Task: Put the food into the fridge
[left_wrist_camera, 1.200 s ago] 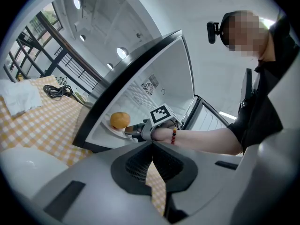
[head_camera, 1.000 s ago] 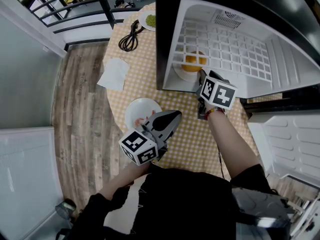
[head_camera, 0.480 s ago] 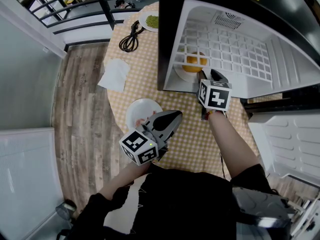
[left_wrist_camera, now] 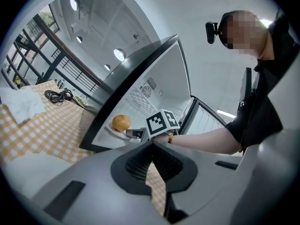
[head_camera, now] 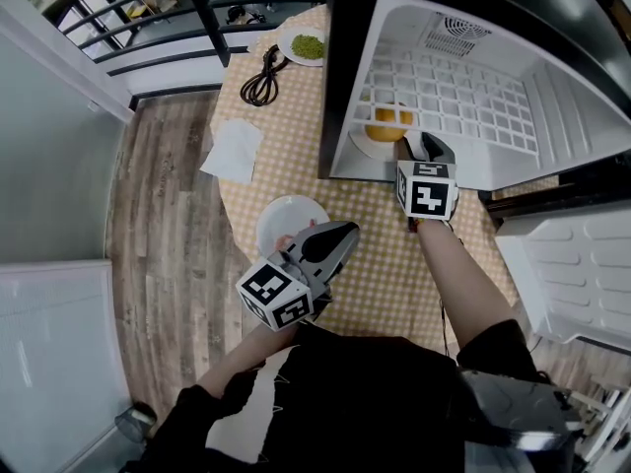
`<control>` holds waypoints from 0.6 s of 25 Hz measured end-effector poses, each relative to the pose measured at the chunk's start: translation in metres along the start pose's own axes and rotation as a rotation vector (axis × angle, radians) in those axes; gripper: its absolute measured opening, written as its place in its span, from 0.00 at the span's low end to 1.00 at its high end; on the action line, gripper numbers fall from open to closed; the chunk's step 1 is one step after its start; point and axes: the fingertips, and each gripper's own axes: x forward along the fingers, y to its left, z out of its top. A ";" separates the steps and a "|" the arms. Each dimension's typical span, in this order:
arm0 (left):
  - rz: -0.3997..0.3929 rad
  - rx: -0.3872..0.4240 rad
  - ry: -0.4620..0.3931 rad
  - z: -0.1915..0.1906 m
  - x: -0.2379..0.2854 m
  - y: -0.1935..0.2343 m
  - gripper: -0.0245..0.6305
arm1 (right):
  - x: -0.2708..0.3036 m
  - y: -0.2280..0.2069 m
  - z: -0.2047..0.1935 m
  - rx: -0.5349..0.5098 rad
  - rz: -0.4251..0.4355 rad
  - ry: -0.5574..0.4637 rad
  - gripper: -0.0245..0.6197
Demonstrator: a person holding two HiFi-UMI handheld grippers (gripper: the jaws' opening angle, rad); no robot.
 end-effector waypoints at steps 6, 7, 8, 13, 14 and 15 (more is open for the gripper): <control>-0.007 0.014 -0.006 0.002 -0.006 -0.009 0.06 | -0.019 -0.015 0.008 0.009 -0.031 -0.046 0.30; -0.010 0.020 -0.010 0.003 -0.006 -0.012 0.06 | -0.024 -0.016 0.010 0.012 -0.023 -0.063 0.30; -0.011 0.026 -0.014 0.005 -0.005 -0.015 0.06 | -0.030 -0.016 0.013 0.018 -0.011 -0.081 0.28; 0.008 0.052 -0.021 0.008 -0.003 -0.032 0.06 | -0.061 -0.012 0.016 0.065 0.068 -0.156 0.17; 0.013 0.055 -0.028 0.008 -0.002 -0.037 0.06 | -0.068 -0.012 0.016 0.060 0.077 -0.164 0.17; 0.020 0.059 -0.038 0.009 -0.001 -0.042 0.06 | -0.074 -0.013 0.015 0.051 0.084 -0.173 0.16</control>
